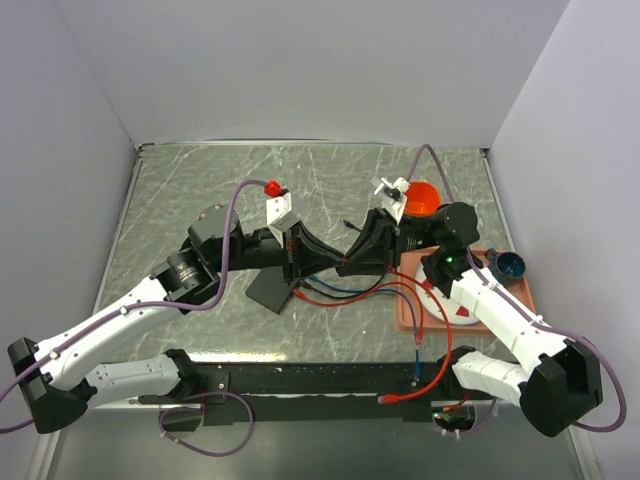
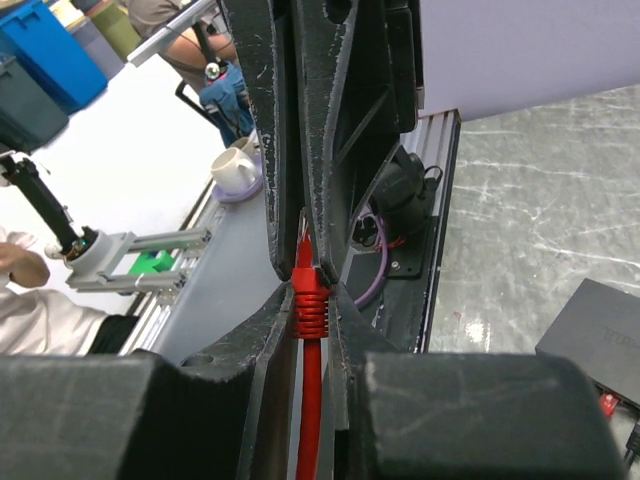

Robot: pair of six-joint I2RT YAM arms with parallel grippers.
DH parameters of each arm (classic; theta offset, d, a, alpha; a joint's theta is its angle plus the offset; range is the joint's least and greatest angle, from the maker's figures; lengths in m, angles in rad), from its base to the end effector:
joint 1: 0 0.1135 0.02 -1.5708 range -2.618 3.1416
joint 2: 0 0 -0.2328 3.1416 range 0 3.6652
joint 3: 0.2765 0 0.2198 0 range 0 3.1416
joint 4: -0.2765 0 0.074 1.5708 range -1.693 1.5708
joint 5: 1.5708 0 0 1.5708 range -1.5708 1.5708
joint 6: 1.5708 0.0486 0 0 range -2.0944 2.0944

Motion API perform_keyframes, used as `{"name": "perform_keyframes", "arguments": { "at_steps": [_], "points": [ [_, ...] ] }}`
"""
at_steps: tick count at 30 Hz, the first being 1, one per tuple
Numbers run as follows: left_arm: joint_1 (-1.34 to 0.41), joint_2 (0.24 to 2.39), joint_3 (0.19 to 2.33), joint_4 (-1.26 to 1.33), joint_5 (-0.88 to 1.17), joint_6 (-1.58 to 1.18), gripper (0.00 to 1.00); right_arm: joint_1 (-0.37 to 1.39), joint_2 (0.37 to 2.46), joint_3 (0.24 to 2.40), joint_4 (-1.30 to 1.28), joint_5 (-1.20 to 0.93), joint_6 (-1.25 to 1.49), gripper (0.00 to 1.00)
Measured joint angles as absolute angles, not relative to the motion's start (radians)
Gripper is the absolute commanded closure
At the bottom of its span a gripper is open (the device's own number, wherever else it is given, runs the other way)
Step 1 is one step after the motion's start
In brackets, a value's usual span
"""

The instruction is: Insert the plug into the switch port

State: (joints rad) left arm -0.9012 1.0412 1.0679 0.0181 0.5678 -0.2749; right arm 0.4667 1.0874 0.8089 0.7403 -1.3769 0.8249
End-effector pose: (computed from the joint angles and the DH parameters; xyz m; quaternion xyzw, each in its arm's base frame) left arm 0.1204 -0.1942 0.3852 0.3970 0.5688 -0.5460 0.4699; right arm 0.1627 0.1354 0.3563 -0.4591 0.4963 0.6623 0.3230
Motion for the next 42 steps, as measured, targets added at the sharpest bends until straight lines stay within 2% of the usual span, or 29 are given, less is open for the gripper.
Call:
{"name": "perform_keyframes", "arguments": {
  "at_steps": [1,3,4,7,10,15,22,26,33,38,42],
  "points": [
    [-0.901,1.040,1.067,0.020,0.562,-0.277,0.99,0.467,1.088,0.809,0.740,-1.376,0.825,0.70],
    [-0.903,1.036,1.064,0.020,0.546,-0.283,0.99,0.467,1.088,0.809,0.730,-1.371,0.817,0.48],
    [-0.903,1.036,1.064,0.021,0.531,-0.291,0.99,0.467,1.087,0.809,0.712,-1.362,0.794,0.32],
    [-0.903,1.039,1.065,0.015,0.489,-0.316,0.99,0.468,1.066,0.820,0.549,-1.302,0.681,0.16],
    [-0.904,1.061,1.081,-0.014,0.429,-0.353,0.99,0.469,1.017,0.872,0.281,-1.164,0.500,0.12],
    [-0.904,1.128,1.134,-0.082,0.321,-0.418,0.99,0.471,0.856,0.931,-0.022,-0.844,0.274,0.12],
    [-0.904,1.230,1.251,-0.216,0.193,-0.519,0.99,0.498,0.665,0.923,-0.145,-0.462,0.091,0.16],
    [-0.897,1.299,1.322,-0.271,0.179,-0.553,0.99,0.547,0.689,0.922,-0.183,-0.363,0.012,0.19],
    [-0.842,1.386,1.336,-0.308,0.250,-0.607,0.99,0.748,0.810,0.891,-0.239,-0.121,-0.107,0.19],
    [-0.812,1.405,1.335,-0.314,0.299,-0.622,0.99,0.773,0.862,0.862,-0.251,-0.029,-0.141,0.20],
    [-0.812,1.405,1.335,-0.313,0.325,-0.622,0.99,0.773,0.862,0.857,-0.250,0.023,-0.158,0.45]
  ]
}}
